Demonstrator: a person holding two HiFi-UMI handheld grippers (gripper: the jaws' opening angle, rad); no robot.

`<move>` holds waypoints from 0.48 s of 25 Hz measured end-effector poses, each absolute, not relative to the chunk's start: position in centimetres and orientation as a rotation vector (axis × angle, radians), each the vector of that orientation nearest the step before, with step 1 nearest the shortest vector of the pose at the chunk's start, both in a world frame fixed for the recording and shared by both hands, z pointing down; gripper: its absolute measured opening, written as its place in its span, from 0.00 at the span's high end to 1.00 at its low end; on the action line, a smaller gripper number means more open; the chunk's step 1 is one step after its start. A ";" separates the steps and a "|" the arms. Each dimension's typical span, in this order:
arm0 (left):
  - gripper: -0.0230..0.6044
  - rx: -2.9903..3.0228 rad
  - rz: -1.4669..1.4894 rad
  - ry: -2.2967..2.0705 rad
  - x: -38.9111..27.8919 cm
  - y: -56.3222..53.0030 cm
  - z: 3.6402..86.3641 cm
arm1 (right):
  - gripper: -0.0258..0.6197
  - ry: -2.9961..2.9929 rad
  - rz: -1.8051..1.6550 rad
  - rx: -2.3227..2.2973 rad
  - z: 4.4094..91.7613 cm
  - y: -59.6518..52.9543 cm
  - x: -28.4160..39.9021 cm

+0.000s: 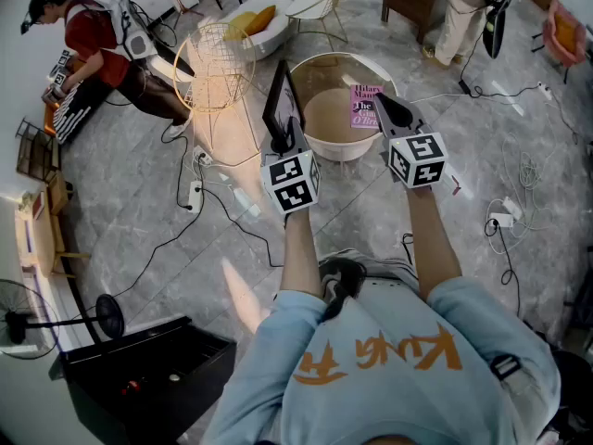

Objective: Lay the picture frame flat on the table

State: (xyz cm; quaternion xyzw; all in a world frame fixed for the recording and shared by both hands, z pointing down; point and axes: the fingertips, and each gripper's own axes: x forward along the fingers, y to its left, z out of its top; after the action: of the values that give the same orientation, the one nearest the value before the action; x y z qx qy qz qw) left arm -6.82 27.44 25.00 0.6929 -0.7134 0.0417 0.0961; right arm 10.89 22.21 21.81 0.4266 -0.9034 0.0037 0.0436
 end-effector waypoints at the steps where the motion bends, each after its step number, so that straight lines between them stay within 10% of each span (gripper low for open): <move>1: 0.92 2.053 0.124 -2.113 -7.0 27.4 25.2 | 0.96 -2.763 0.011 1.303 21.9 22.1 10.7; 12: 0.92 2.066 0.090 -2.108 -9.9 25.8 25.1 | 0.96 -2.780 -0.043 1.301 21.5 21.2 7.7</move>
State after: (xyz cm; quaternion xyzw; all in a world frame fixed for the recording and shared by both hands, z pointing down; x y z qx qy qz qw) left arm -9.95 25.85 25.12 0.6966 -0.7106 0.0305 0.0944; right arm 7.67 21.16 21.53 0.4236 -0.9050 -0.0141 0.0361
